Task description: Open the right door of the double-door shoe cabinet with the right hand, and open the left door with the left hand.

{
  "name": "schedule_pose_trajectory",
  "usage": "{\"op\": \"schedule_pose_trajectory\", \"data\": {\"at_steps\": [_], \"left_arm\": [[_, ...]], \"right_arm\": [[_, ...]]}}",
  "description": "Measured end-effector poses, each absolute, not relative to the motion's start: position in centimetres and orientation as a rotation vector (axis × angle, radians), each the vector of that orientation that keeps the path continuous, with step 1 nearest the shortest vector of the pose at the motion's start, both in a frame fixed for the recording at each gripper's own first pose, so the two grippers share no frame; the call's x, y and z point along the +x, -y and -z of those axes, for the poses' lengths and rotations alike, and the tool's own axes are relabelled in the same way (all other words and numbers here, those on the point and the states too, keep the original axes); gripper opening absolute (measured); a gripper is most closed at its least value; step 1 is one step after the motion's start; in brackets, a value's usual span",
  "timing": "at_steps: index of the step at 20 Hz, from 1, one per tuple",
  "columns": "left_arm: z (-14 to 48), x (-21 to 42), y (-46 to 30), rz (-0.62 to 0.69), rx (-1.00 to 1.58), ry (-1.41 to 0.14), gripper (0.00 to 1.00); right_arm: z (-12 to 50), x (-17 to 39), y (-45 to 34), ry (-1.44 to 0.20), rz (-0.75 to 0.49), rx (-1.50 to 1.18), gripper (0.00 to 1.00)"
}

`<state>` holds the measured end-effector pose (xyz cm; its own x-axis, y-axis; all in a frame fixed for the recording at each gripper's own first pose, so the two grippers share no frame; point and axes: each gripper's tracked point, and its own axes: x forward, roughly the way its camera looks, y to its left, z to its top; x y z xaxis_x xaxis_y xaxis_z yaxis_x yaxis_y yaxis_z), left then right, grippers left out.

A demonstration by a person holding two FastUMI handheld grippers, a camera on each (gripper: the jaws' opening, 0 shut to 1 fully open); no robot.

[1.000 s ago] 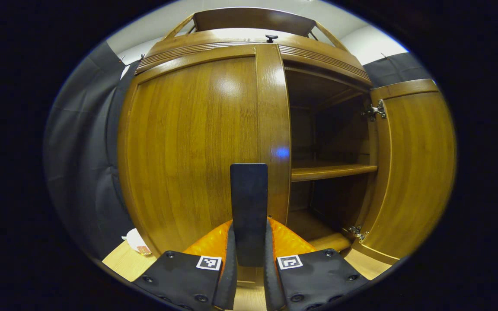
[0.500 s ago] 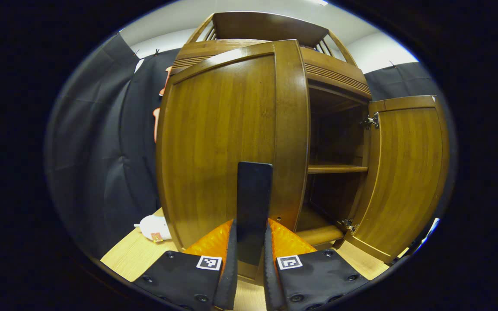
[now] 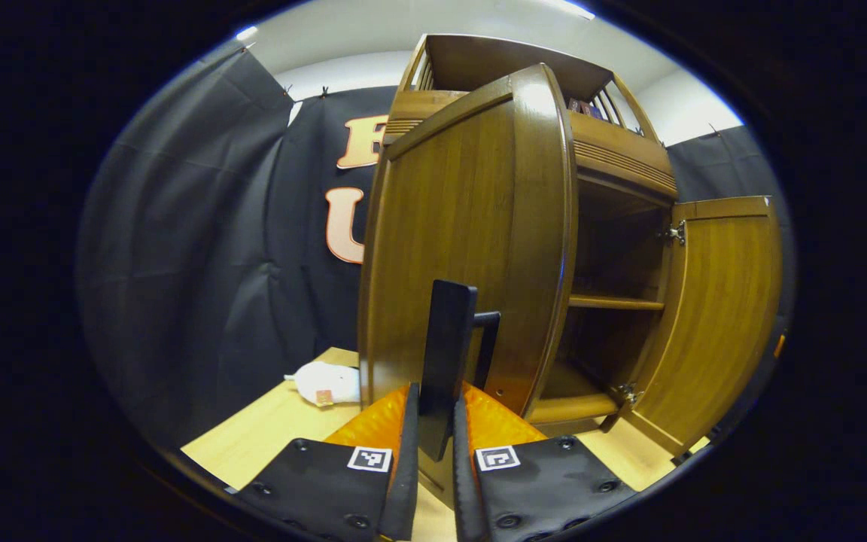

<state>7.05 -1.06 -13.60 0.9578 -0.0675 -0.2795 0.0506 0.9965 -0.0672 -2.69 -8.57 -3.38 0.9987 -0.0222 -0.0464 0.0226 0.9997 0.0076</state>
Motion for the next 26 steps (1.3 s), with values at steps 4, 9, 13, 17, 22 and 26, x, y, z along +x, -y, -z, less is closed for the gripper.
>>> {"op": "schedule_pose_trajectory", "data": {"at_steps": [4, 9, 13, 17, 22, 26], "left_arm": [[13.1, 6.2, -2.2, 0.048, -0.061, -0.276, 0.19], [12.9, 6.8, -8.6, 0.042, -0.08, -0.242, 0.21], [13.2, 6.7, -10.0, 0.147, -0.066, -0.238, 0.09], [12.9, 7.4, -11.8, 0.222, -0.036, -0.22, 0.1], [13.0, 8.0, -14.3, 0.326, -0.067, -0.216, 0.08], [13.5, 8.6, -14.8, 0.429, -0.166, -0.252, 0.14]], "right_arm": [[3.9, -1.9, 7.2, -0.063, -0.007, 0.005, 0.92], [3.6, -1.4, 5.3, -0.053, -0.051, 0.017, 0.92], [3.6, -1.2, 5.0, -0.067, -0.052, 0.004, 0.92], [3.2, -1.1, 4.4, -0.061, -0.054, 0.005, 0.92], [3.4, -1.4, 4.2, -0.087, -0.05, 0.027, 0.92], [2.9, -1.4, 4.3, -0.091, -0.038, 0.014, 0.92]]}}
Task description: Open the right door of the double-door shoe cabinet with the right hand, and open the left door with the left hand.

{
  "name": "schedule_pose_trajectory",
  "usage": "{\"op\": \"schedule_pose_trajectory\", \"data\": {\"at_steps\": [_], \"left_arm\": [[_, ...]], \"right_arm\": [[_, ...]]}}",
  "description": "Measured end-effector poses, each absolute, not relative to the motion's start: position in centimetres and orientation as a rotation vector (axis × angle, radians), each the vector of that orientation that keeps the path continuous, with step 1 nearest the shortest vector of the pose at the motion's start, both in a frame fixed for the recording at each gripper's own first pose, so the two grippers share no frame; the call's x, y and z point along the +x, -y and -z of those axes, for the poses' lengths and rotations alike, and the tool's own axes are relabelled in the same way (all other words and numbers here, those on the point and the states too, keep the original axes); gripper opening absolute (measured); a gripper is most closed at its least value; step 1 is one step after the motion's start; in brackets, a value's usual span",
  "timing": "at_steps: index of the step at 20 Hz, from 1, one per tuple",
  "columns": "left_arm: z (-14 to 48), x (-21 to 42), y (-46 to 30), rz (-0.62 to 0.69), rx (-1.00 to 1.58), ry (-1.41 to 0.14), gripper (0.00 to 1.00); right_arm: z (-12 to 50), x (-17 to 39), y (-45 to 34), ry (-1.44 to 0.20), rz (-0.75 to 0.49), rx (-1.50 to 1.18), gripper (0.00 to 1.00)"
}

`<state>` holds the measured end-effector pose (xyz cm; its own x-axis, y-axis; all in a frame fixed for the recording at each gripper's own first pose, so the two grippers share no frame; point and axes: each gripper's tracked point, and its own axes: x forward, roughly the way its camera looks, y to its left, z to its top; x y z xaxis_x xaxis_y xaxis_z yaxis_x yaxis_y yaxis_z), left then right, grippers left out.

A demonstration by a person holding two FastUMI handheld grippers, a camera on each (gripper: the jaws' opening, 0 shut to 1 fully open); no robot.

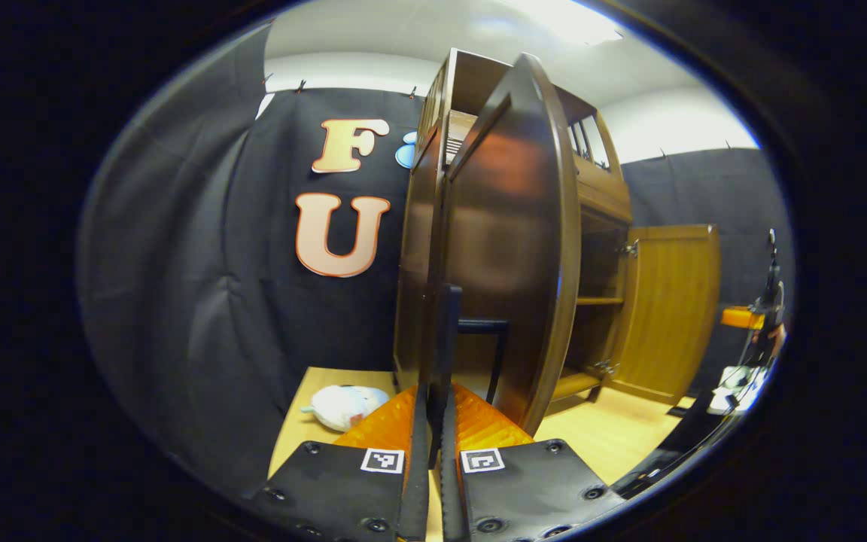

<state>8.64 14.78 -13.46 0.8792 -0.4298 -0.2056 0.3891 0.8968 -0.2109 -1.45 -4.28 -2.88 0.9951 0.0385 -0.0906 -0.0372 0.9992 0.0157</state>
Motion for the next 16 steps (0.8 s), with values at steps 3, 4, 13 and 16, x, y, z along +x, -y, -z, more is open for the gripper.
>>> {"op": "schedule_pose_trajectory", "data": {"at_steps": [3, 4, 13, 16], "left_arm": [[13.0, 8.1, -14.9, 0.389, -0.138, -0.227, 0.14], [13.0, 7.9, -15.0, 0.368, -0.104, -0.22, 0.14], [9.4, 0.1, -16.5, 0.094, -0.104, -0.211, 0.0], [6.4, -0.9, -13.2, 0.025, -0.125, -0.153, 0.07]], "right_arm": [[2.7, -1.3, 4.2, -0.09, -0.032, 0.017, 0.92], [2.8, -1.3, 4.0, -0.09, -0.035, 0.022, 0.92], [4.4, 0.0, 2.9, -0.103, -0.075, 0.043, 0.92], [4.9, 0.6, 2.1, -0.107, -0.097, 0.056, 0.92]]}}
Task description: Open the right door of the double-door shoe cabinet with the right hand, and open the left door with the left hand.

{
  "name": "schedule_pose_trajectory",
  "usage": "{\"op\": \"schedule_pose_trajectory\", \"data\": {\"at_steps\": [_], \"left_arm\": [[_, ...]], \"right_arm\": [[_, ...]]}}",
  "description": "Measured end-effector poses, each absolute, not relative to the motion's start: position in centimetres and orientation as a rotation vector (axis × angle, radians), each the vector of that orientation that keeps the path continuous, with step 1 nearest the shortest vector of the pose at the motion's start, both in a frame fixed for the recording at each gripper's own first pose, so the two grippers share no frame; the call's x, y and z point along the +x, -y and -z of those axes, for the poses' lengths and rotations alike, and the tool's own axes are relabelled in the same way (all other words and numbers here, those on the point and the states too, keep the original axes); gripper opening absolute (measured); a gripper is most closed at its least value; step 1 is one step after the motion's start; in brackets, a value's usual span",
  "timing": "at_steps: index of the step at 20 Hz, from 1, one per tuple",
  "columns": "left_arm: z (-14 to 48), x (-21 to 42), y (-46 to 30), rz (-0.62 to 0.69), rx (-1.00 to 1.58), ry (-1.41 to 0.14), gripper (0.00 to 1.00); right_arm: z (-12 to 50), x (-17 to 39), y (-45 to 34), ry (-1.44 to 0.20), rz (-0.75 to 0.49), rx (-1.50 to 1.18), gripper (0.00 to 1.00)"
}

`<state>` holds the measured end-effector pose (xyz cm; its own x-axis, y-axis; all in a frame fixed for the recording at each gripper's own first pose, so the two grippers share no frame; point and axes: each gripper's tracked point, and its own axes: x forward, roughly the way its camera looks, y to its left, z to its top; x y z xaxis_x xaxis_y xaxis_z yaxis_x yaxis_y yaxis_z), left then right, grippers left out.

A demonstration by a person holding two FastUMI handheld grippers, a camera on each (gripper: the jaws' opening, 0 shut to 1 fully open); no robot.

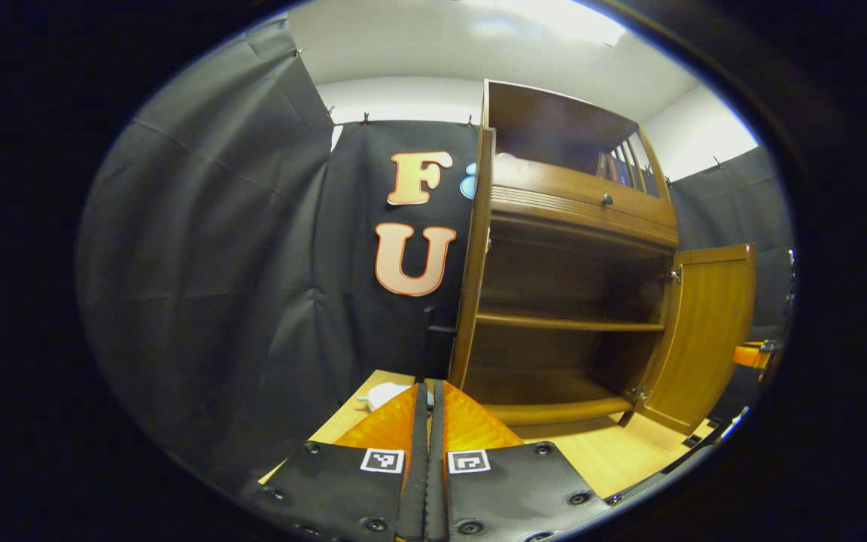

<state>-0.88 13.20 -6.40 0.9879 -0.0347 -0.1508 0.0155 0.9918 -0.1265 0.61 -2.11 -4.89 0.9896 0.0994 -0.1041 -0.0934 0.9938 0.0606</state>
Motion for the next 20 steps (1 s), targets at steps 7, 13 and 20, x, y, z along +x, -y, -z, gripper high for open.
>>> {"op": "schedule_pose_trajectory", "data": {"at_steps": [7, 13, 20], "left_arm": [[5.8, 0.7, -2.8, 0.047, -0.116, -0.169, 0.07], [5.7, 0.8, 1.6, 0.103, -0.065, -0.104, 0.33], [5.1, 0.4, 3.0, 0.13, -0.064, -0.063, 0.75]], "right_arm": [[4.7, 0.4, 1.5, -0.081, -0.112, -0.01, 0.92], [5.3, -0.7, 2.4, -0.088, -0.094, -0.012, 0.92], [4.9, -1.1, 3.8, -0.078, -0.064, -0.02, 0.92]]}}
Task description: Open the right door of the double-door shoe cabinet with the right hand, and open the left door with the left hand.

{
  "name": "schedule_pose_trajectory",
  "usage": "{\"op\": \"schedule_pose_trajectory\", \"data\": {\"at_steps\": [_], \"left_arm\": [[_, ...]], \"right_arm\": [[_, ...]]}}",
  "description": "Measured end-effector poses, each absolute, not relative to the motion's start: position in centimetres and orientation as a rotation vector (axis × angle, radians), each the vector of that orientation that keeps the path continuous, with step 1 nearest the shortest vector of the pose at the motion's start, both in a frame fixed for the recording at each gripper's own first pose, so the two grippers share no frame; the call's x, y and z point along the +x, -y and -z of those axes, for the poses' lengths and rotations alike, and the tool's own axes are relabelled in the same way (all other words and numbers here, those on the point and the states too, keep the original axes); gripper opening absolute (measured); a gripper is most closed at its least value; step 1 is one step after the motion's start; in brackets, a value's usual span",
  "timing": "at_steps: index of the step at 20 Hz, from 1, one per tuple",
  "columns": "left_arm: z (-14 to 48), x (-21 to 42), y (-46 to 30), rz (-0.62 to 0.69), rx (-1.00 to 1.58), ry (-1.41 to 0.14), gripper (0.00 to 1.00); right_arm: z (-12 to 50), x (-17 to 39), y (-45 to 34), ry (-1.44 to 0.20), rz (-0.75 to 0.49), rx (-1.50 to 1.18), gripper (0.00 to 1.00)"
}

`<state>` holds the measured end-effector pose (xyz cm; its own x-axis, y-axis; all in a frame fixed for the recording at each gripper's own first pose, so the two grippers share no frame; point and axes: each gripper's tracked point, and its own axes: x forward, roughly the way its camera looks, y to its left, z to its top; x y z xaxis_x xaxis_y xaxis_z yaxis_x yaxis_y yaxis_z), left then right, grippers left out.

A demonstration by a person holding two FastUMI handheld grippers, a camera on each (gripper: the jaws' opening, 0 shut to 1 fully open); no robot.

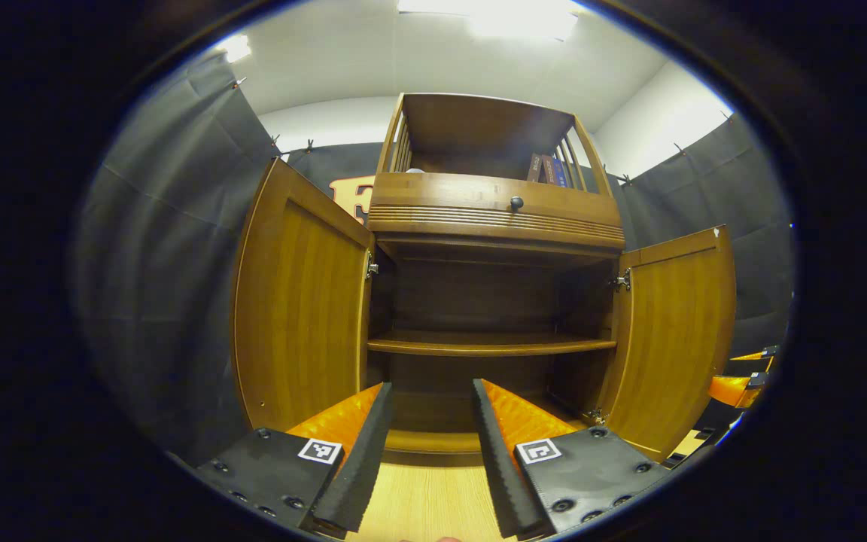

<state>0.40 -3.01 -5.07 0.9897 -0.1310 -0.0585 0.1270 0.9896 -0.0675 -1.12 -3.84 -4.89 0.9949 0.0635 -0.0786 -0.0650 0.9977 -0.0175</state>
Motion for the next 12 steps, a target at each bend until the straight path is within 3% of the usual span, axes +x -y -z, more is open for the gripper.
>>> {"op": "schedule_pose_trajectory", "data": {"at_steps": [7, 12], "left_arm": [[5.5, 0.2, 1.3, 0.068, -0.047, -0.075, 0.94], [6.1, 0.0, 0.4, 0.05, -0.052, -0.091, 0.99]], "right_arm": [[5.2, -0.6, 3.1, -0.086, -0.089, -0.017, 0.92], [5.1, -0.3, 2.1, -0.081, -0.11, -0.026, 0.92]]}}
